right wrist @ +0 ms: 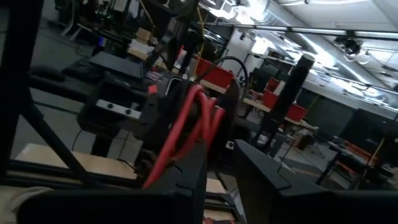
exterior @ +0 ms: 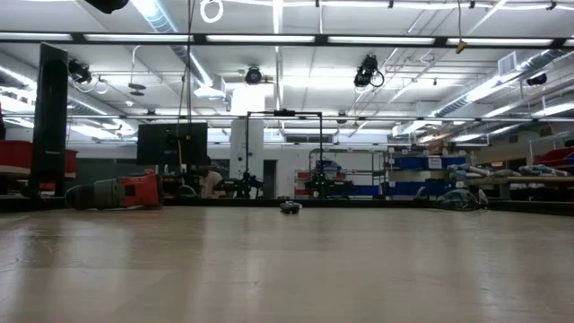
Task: Coil cords
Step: Coil the red wire onto the black spool
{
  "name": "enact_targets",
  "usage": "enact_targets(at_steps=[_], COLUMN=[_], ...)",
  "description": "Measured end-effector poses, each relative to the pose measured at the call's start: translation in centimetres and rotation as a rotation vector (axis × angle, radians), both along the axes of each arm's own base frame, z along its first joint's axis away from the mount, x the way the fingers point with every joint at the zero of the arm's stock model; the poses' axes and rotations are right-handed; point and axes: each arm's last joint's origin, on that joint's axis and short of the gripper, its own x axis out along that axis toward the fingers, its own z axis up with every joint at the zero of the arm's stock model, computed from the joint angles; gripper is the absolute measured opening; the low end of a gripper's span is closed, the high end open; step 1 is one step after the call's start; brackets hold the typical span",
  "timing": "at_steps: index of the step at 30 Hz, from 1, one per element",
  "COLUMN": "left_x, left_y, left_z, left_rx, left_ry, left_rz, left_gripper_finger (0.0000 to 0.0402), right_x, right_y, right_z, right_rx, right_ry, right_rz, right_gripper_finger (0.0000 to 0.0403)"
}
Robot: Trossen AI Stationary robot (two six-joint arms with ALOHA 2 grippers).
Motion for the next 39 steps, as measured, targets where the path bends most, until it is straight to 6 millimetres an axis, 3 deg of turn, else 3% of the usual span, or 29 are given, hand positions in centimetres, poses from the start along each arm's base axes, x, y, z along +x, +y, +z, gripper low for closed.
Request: enact_targets(at_steps=[14,25,33,39], left_x=[0.0,0.2,0.6,1.1], left_y=[-0.1,-0.2,-0.3,-0.5], left_z=[-0.1,-0.3,-0.6,-1.2], left_rx=[0.032,0.045,0.081,0.114], left_ry=[0.003,0.030,0.079,0.144], left_rz=[-0.018,-0.022,-0.008,0.009], left_gripper_finger=[0.0000,0.0000,0.0001,0.0033], right_x=[0.6,0.9,0.9,0.0], right_y=[-0.9,-1.4,-1.4,-1.3], right_z=[-0.2,-0.4,-0.7,-1.2], right_rx=[0.043,0.060,0.055,0.098], right_ry=[0.003,0.012,0.041,0.118], right_rz=[0.020,0.038,0.023,0.012], right_gripper_finger=[0.0072,0.0008,0.0002,0.0001])
